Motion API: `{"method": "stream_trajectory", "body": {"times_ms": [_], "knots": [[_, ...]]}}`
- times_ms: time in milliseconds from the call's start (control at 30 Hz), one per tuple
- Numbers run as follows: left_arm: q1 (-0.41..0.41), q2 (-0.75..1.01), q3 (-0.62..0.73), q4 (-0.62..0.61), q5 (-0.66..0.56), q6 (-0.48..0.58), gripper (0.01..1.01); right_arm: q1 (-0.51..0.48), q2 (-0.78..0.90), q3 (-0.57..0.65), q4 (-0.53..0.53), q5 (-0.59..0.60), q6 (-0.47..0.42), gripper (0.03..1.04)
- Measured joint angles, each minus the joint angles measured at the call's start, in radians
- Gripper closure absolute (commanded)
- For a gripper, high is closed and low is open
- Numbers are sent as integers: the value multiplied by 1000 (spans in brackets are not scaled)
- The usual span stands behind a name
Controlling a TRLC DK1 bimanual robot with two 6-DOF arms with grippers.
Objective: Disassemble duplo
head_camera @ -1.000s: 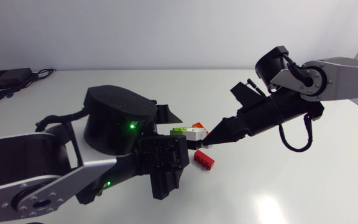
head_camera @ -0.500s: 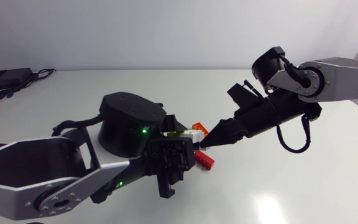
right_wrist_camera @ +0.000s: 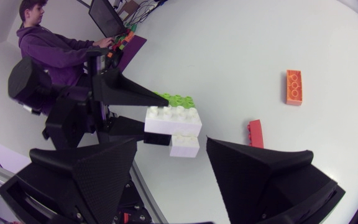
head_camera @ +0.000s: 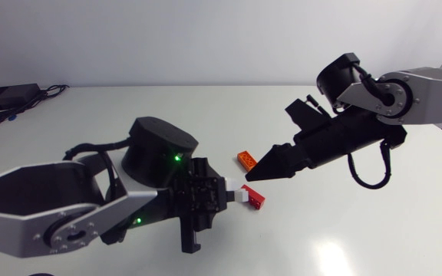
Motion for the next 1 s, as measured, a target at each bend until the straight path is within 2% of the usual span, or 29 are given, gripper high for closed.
{"method": "stream_trajectory", "body": {"times_ms": [100,200,300,400,500,633,867,1000], "knots": [[99,0,58,-126,145,-31,608,-19,-60,-29,24,43,-25,62],[203,11,158,-254,301,-55,608,-11,-144,-111,122,138,-63,66],[286,47,270,-362,454,-65,610,56,-224,-218,221,291,-147,66],[339,98,357,-470,579,-64,610,127,-256,-284,257,338,-197,66],[353,145,400,-565,646,-27,610,161,-264,-294,257,337,-226,66],[329,179,403,-639,657,12,610,197,-272,-292,263,328,-252,74],[284,187,403,-663,668,57,610,226,-253,-258,253,262,-267,179],[281,196,403,-679,679,68,610,253,-230,-241,249,258,-267,307]]}}
